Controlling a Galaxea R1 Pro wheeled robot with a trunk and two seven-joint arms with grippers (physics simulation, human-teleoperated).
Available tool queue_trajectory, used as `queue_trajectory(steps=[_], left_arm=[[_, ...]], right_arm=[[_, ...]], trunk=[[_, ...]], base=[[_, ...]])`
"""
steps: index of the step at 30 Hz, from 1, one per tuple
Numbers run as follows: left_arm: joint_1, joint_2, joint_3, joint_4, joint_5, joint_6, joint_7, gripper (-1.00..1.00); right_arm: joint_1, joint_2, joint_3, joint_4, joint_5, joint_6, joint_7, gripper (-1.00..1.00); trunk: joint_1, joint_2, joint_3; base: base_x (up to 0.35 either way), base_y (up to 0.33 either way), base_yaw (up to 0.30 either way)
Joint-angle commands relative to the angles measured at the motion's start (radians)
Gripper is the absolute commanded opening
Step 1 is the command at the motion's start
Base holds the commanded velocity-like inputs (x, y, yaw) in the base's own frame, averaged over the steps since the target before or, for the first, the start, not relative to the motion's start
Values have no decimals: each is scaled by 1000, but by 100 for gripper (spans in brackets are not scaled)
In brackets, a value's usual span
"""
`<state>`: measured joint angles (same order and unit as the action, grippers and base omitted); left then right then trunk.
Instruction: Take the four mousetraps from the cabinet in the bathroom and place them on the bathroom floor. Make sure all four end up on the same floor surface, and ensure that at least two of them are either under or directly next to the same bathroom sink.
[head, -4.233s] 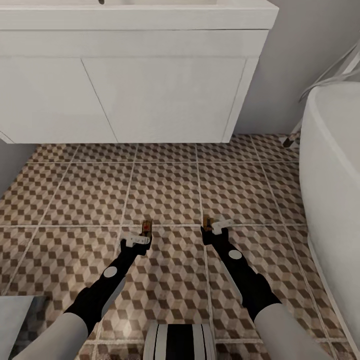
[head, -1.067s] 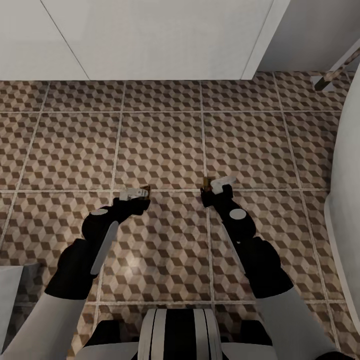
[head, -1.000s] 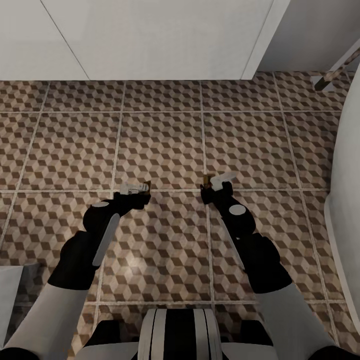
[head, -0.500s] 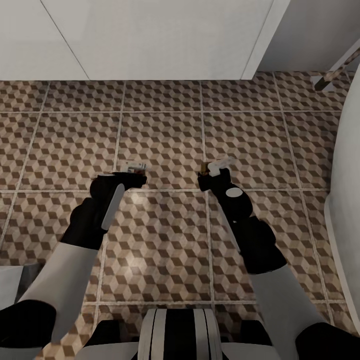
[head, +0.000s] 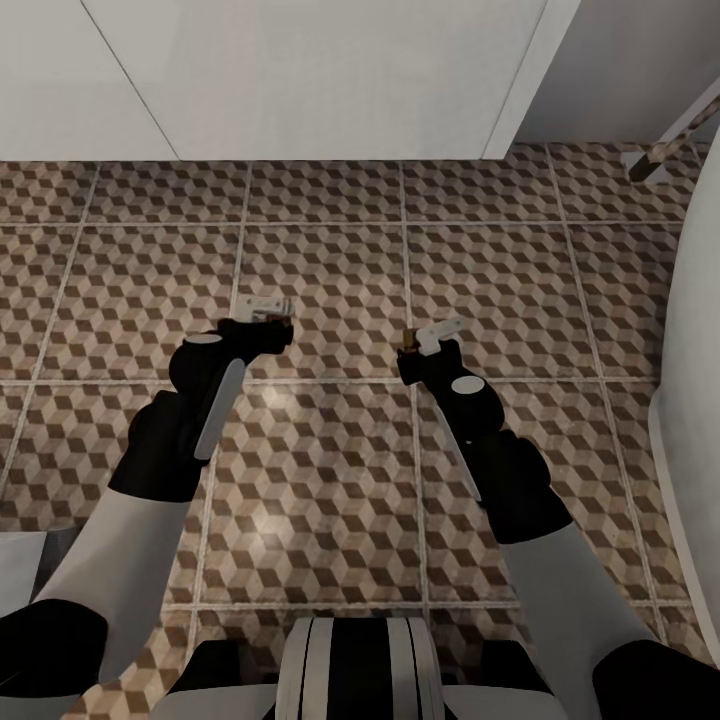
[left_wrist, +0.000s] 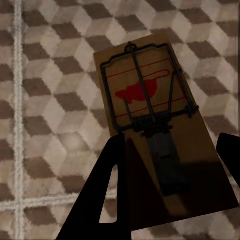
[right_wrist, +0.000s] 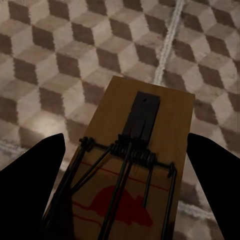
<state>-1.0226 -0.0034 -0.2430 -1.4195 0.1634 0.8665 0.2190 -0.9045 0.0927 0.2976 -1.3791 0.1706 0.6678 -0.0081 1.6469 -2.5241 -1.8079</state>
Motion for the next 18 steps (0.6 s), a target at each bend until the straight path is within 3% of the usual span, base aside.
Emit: queue_trajectory(steps=[1, 14, 18], left_arm=[[-1, 1, -5, -6, 10, 3, 11, -100], [4, 21, -10, -57, 8, 2, 14, -100], [4, 23, -10, -63, 8, 2, 14, -100]], right_arm=[[-1, 0, 2, -2, 7, 6, -1, -100], [-1, 1, 2, -17, 7, 5, -7, -100], [-1, 2, 1, -30, 7, 5, -9, -100]], trunk=[[0, 0, -1], [0, 0, -1], [2, -1, -16]], base=[[0, 0, 0], [0, 0, 0], [0, 0, 0]])
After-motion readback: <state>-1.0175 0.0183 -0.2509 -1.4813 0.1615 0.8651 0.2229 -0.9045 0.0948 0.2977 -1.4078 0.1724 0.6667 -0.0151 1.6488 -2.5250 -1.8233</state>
